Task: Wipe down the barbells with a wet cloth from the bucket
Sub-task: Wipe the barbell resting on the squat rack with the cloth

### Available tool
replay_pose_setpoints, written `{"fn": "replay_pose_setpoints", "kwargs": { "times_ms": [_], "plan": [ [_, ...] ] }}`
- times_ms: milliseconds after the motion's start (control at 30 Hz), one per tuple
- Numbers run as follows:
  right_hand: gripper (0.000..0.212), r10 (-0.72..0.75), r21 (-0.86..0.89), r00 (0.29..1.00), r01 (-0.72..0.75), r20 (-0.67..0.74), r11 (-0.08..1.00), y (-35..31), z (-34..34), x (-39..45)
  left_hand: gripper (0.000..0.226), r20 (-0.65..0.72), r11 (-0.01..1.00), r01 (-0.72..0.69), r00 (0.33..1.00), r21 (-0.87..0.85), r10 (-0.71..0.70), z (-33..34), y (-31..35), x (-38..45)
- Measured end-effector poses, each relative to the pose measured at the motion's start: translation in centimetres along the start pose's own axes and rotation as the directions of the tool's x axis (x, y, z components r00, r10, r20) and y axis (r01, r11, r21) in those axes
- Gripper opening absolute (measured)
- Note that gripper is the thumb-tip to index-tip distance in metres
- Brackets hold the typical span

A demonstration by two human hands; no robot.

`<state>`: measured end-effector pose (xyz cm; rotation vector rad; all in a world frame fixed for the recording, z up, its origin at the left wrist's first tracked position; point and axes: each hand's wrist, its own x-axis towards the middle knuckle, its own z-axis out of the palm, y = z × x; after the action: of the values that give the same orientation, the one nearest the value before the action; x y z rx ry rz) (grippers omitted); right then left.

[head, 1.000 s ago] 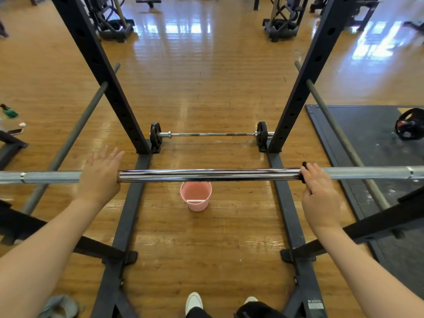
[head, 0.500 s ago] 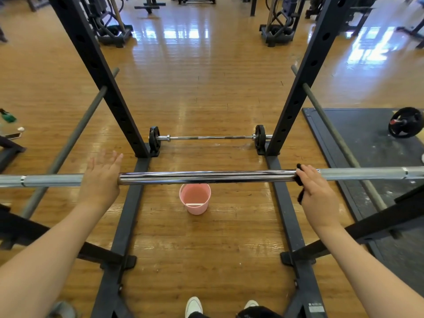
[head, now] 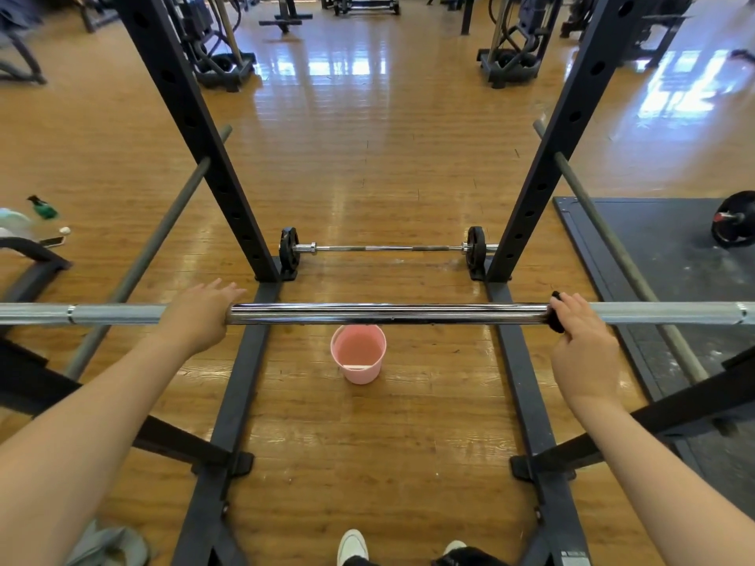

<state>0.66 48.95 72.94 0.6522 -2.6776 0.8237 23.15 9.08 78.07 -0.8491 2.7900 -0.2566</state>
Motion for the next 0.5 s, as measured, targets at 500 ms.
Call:
{"fn": "replay_pose_setpoints", "kwargs": {
  "times_ms": [500],
  "plan": [
    [0.045,-0.198,-0.101,0.978,0.203,0.057,0.974,-1.0,0.8,-0.7,0.061,-0.177,0.997,0.005,0.984,0.074,0.008,2.8,-0.6,0.7]
  ]
}}
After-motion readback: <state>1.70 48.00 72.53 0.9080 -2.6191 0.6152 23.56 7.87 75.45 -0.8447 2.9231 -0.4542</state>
